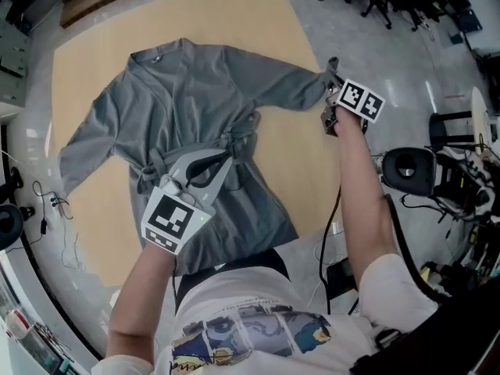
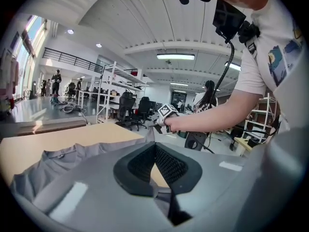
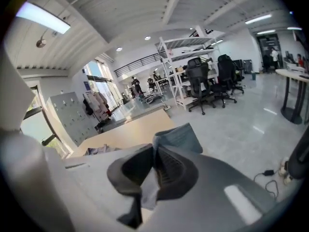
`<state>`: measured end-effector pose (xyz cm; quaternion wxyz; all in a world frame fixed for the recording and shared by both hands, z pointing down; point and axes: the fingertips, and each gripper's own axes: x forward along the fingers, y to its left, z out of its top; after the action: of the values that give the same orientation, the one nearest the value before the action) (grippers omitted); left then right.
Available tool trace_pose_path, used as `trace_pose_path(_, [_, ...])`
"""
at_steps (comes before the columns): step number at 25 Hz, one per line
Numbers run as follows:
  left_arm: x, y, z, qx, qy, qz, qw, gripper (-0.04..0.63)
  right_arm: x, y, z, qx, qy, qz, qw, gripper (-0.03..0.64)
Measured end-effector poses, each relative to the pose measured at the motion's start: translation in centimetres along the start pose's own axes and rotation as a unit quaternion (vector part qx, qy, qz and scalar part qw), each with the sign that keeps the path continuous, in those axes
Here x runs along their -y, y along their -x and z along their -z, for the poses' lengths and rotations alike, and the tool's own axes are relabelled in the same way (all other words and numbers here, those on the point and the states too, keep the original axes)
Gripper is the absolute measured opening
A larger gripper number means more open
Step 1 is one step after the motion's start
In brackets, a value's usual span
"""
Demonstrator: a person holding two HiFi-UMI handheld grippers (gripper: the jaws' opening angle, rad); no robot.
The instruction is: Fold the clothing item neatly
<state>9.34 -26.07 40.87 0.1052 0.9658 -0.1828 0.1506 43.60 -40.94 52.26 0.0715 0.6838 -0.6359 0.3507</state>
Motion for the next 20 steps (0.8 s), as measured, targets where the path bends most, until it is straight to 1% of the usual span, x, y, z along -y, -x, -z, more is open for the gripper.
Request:
trace_pose_path(4, [-1.3, 2.9, 0.3, 0.005, 0.017, -0.016, 0.9997, 0.005, -6.3, -1.8, -0.7, -0.011, 0.048, -0.029, 0.998, 0.017])
trace_pose_path(9, [-2.3, 8.0, 1.7, 0.017, 0.025, -0.055, 0.9980, 0.005, -15.1, -3.9, 0.9, -0.026, 0.103, -0.074, 0.992, 0.017])
trace_pose_path(14, [-2.1, 12.4, 3.4, 0.025, 0.042, -0.071, 0.9963, 0.005, -22.4, -5.1, 4.3, -0.045, 0.144, -0.101, 0.983, 0.015])
trace_pose_path(20, [-3.2, 17.4, 6.0, 0.028, 0.061, -0.107, 0.9920, 0.005, -31.6, -7.6, 9.7, -0.076, 0.196, -0.139, 0.968, 0.015])
